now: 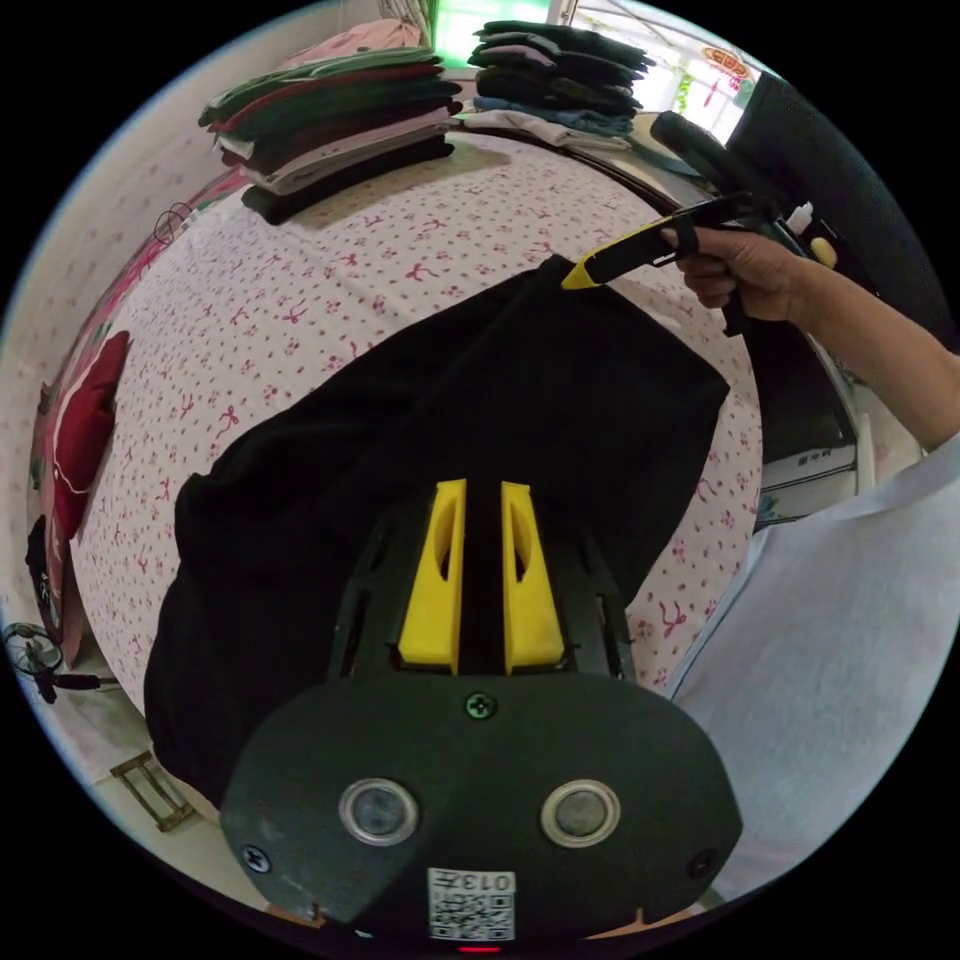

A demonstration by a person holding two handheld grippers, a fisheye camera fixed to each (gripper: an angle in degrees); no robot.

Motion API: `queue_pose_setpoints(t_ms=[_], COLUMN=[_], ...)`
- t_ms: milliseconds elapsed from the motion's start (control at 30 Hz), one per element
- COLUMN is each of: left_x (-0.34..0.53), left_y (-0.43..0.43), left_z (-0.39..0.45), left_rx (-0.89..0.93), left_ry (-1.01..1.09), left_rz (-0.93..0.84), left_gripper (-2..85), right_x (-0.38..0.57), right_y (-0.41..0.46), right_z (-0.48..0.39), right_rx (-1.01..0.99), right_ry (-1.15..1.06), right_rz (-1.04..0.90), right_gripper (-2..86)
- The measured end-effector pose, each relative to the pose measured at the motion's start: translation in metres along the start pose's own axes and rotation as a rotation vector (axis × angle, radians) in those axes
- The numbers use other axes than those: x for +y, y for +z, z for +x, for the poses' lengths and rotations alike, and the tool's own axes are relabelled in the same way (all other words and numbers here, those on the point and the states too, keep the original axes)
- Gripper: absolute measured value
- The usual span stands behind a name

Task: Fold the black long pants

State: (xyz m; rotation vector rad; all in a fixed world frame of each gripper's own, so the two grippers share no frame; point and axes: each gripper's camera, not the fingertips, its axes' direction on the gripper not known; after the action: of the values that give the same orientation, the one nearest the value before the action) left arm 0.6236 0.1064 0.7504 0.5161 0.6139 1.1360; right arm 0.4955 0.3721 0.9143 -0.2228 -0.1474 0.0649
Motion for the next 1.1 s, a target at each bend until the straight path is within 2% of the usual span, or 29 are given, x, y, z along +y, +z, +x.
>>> queue_pose_setpoints(t_ms=[133,233,367,467,600,800,933,1100], left_x=[-0.003,-0.005,-0.007,-0.009,-0.017,-0.041,-0.049,-0.023], left_y=[-0.003,-0.006,-0.010,-0.012,-0.016,-0.017,-0.017,-0.041], left_z=[-0.002,-0.002,-0.002,-0.004,0.000,0.005,0.004,-0.019], left_rx=[0.004,-0.001,-0.006,0.000,-0.008,0.012,-0.004,0.022], left_ry=[-0.013,-0.011,-0.016,-0.018,-0.002,0.015,0.017,-0.091], left_rz=[0.005,0.005,0.006,0.003,-0.012,0.020,0.014,0.041], left_gripper=[5.9,5.8,5.6,4.8,3.6,3.5,4.2,6.3], right_x=[0.002,0.009,0.013,0.010,0.015,0.024,0.028,0.078], right_y=[-0.002,-0.005,-0.005,0.002,-0.014,-0.052,-0.045,-0.085], right_z=[-0.005,0.008,0.026,0.022,-0.001,-0.001,0.023,0.027], right_rx=[0.032,0.010,-0.120,-0.192,0.030,0.183,0.128,0.096], right_ry=[-0.068,-0.014,0.051,-0.002,-0.090,-0.067,0.046,0.100], right_rz=[0.009,0.049,0.083,0.043,0.070,0.137,0.078,0.169], right_gripper=[5.7,7.6,6.5,4.1,3.0,3.2,4.9,7.2])
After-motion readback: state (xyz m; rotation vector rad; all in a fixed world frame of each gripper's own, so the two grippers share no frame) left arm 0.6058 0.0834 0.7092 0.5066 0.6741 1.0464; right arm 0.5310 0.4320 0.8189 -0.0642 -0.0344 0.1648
